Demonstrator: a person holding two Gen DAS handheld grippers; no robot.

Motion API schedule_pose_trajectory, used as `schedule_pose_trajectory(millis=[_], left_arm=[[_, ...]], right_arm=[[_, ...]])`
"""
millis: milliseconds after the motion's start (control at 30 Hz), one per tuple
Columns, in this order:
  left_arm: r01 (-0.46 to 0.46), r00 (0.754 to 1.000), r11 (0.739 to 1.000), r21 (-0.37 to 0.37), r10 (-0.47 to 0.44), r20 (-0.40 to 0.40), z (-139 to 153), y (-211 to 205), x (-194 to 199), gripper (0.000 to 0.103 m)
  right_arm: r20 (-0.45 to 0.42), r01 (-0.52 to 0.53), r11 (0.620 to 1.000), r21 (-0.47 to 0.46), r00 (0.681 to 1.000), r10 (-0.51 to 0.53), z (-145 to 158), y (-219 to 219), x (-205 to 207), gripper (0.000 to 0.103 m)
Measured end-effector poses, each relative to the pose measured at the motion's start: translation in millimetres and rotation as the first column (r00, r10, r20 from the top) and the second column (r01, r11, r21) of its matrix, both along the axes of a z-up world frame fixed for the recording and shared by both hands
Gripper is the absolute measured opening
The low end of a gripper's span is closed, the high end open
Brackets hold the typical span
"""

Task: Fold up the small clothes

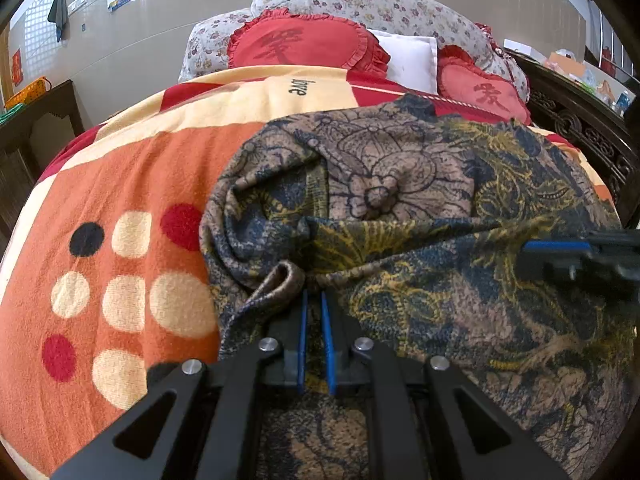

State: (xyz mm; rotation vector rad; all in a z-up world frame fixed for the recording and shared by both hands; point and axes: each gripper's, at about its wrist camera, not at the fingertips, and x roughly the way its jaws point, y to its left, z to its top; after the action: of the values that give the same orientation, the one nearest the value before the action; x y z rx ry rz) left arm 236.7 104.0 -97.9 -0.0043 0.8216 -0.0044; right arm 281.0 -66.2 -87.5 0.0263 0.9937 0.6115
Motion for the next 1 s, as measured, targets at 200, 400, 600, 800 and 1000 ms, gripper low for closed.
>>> schedule_pose_trajectory(millis=[200, 400, 600, 800, 1000], left_arm=[[-0.009, 1.0, 1.0, 0.0, 0.009, -0.003, 0.1, 0.4, 0.0, 0.008], [-0.01, 1.0, 1.0, 0.002, 0.01, -0.003, 0.4, -0.2, 0.4, 0.008], [-0.011, 1.0, 1.0, 0.009, 0.011, -0.003, 0.6, 0.7, -0.1, 0.008], [-0.011, 1.0, 1.0, 0.01, 0.011, -0.003, 0.5, -0.2, -0.2, 0.008], [0.011, 1.0, 0.998, 0.065, -0.013, 0.024, 29.2, -10.6, -15.0, 0.013]], right_arm=[[-0.045, 0.086, 0.982, 0.17, 0.996, -0.08, -8.1, -121.2, 24.0, 0.0], [-0.075, 0.267, 0.914, 0.304, 0.964, -0.257, -13.3, -225.9, 41.0, 0.0], [-0.098, 0.391, 0.886, 0.249, 0.92, -0.379, -22.6, -271.8, 28.2, 0.0], [-0.043, 0.584, 0.792, 0.181, 0.809, -0.586, 6.3, -264.2, 3.0, 0.006], [-0.015, 0.355, 0.924, 0.146, 0.934, -0.356, 16.7, -168.2, -60.1, 0.007]])
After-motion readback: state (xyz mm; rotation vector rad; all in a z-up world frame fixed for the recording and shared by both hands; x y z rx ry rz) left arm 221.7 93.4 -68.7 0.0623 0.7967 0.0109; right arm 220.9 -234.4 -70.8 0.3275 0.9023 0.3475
